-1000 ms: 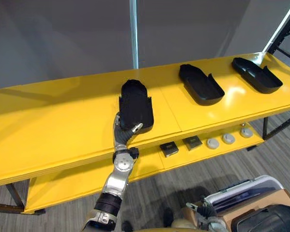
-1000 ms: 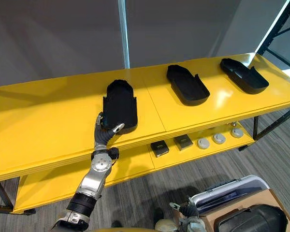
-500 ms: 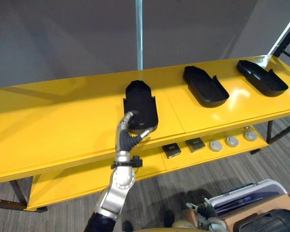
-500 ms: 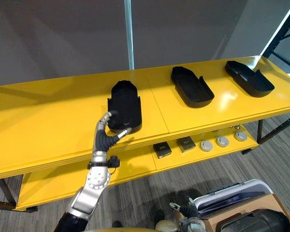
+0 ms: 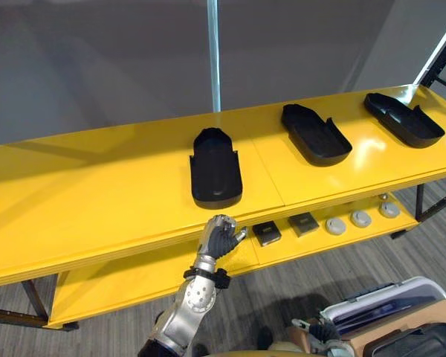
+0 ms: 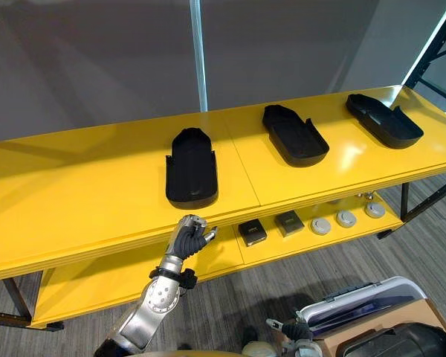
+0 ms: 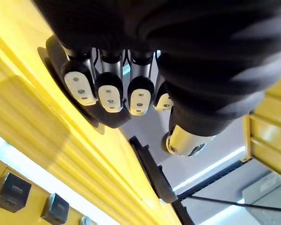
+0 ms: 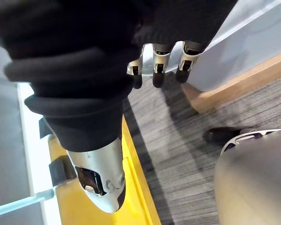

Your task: Walk over and take plastic housings, then place them on the shelf

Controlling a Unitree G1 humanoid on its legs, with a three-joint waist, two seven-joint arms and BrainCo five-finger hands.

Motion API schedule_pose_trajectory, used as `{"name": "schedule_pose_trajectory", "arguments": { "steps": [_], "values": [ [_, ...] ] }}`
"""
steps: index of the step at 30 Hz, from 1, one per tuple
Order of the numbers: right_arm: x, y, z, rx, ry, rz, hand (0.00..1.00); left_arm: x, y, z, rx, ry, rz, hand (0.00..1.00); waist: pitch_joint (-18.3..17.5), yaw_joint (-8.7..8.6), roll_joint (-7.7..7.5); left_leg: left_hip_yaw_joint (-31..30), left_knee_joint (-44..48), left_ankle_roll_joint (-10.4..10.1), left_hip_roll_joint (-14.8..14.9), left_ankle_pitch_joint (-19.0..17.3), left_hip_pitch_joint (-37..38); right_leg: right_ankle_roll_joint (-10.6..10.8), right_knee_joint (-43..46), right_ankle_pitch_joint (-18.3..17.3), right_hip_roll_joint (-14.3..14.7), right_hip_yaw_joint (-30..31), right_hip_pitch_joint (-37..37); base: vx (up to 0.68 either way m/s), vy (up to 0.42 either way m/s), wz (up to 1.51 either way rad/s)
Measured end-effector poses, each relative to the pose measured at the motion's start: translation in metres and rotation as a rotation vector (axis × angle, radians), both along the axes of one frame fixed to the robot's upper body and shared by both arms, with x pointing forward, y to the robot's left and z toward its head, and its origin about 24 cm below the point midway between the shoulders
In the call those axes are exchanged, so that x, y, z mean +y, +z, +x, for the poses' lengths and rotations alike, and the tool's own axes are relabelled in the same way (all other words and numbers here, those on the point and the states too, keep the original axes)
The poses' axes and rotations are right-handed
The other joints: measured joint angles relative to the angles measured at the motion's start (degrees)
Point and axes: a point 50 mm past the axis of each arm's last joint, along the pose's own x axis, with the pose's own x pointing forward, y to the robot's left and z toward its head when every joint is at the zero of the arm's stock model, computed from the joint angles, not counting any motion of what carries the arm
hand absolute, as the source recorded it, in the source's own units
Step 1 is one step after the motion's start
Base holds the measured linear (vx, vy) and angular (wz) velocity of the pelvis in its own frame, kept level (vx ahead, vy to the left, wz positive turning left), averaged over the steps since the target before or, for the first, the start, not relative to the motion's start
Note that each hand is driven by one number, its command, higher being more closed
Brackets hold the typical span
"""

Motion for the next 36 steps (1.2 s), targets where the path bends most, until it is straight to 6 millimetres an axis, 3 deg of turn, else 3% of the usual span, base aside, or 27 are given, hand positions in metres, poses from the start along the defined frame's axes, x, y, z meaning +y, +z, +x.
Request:
{"name": "schedule_pose_trajectory", "arguments": {
  "steps": [10,14,21,36],
  "values": [
    [0.001,-0.001,-0.001,0.020,0.006,0.001,0.00,0.001,0.005,0.029,-0.003,0.024,0.053,1.00,0.25,-0.43,-0.53,1.88,0.04,0.02,0.19,-0.13,-0.58,-0.64,0.11,0.54,0.23,1.14,-1.17,0.01,-0.012,-0.09],
    [0.001,0.000,0.002,0.013,0.009,0.002,0.00,0.007,0.004,0.038,0.015,0.058,0.070,1.00,0.32,-1.45,-0.63,2.68,0.10,-0.11,0.38,-0.22,-1.24,-0.82,0.10,0.71,0.43,1.87,-2.22,-0.01,-0.021,-0.10],
    [0.002,0.001,0.006,0.001,0.014,0.001,0.00,0.003,0.023,0.056,-0.033,0.059,0.056,1.00,0.77,-2.79,-0.57,4.14,0.26,-0.21,0.49,-0.30,-2.29,-0.86,0.13,1.04,0.59,3.28,-3.99,0.00,-0.014,-0.11],
    [0.000,0.004,0.011,-0.027,-0.002,0.009,0.00,0.005,0.033,0.062,-0.043,0.068,0.002,1.00,2.30,-3.31,0.01,3.54,0.31,-0.29,0.50,-0.33,-1.59,-0.84,0.15,1.04,0.48,2.30,-2.84,0.00,-0.002,0.02]
  ]
}}
